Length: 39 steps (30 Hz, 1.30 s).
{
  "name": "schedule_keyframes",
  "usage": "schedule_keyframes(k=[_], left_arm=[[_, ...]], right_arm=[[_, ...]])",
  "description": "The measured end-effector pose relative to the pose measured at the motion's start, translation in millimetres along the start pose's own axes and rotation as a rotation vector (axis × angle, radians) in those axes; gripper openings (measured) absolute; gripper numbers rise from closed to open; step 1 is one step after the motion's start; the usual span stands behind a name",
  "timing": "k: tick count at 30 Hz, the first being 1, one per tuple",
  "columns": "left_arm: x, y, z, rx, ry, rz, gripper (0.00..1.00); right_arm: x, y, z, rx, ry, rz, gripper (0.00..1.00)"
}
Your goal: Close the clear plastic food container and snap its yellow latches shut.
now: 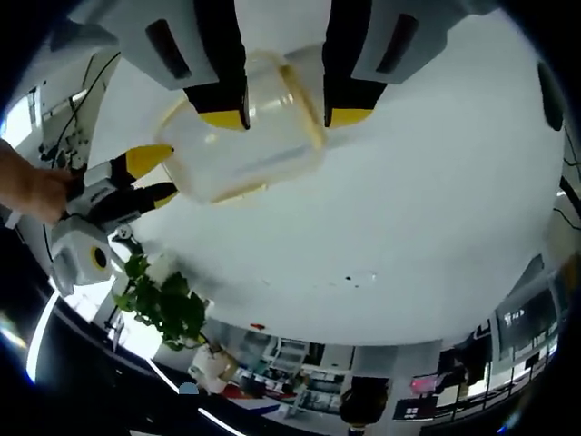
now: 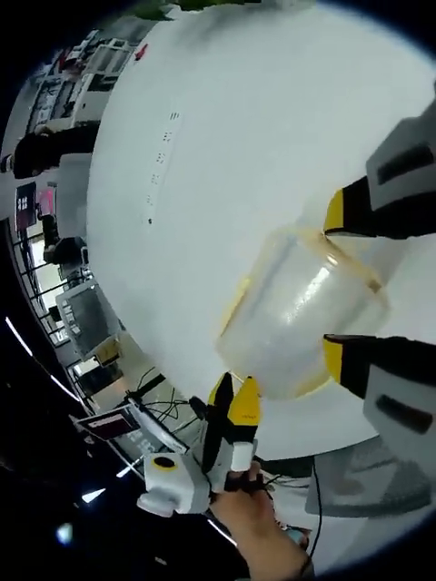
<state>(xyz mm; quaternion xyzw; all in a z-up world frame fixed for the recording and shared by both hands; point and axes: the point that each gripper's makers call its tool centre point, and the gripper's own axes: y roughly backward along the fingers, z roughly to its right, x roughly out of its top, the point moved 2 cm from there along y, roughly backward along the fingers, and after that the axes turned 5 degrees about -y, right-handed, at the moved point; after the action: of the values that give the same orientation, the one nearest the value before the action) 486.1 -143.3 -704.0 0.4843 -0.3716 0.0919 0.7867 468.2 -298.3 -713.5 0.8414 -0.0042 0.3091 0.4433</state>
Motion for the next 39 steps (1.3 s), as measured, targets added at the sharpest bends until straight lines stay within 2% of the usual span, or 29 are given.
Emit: schedule_keyframes(k=[5,8,14,17,21,28,35,39], left_arm=[[1.9,2.2,-3.0,0.002,-0.039,-0.006,0.30],[1.0,3.2,-4.3,0.001,-0.063,-0.025,0.28],[2.4,4.3,-2.6,-0.013,-0.176,-0.060,0.30],[7.1,7.4,-2.8,-0.009,-0.196,-0.048,0.29],[12.1,9.1,-1.3,-0.022,-0.230,-0.042,0.30],[11.9,8.0,1.6,-0.031,-0.317,-0.082,0.29],[15.6,7.5,6.2,-0.051,-0.366,-0.096,0.29],[15.8,5.9,7.5,-0.055,-0.393,-0.111,0.29]], right_arm=[[1.1,3.6,5.2,-0.016,0.035,-0.009,0.41],[1.7,6.7,6.9,-0.017,0.056,-0.022,0.36],[3.6,9.9,7.9,-0.038,0.183,-0.072,0.37],[7.0,9.5,3.9,-0.017,0.215,-0.056,0.38],[8.4,8.9,3.1,-0.008,0.250,-0.071,0.38],[9.3,9.2,0.0,-0.001,0.325,-0.104,0.40],[9.8,8.5,-0.5,0.000,0.388,-0.132,0.39],[8.8,7.3,-6.9,0.027,0.417,-0.145,0.40]])
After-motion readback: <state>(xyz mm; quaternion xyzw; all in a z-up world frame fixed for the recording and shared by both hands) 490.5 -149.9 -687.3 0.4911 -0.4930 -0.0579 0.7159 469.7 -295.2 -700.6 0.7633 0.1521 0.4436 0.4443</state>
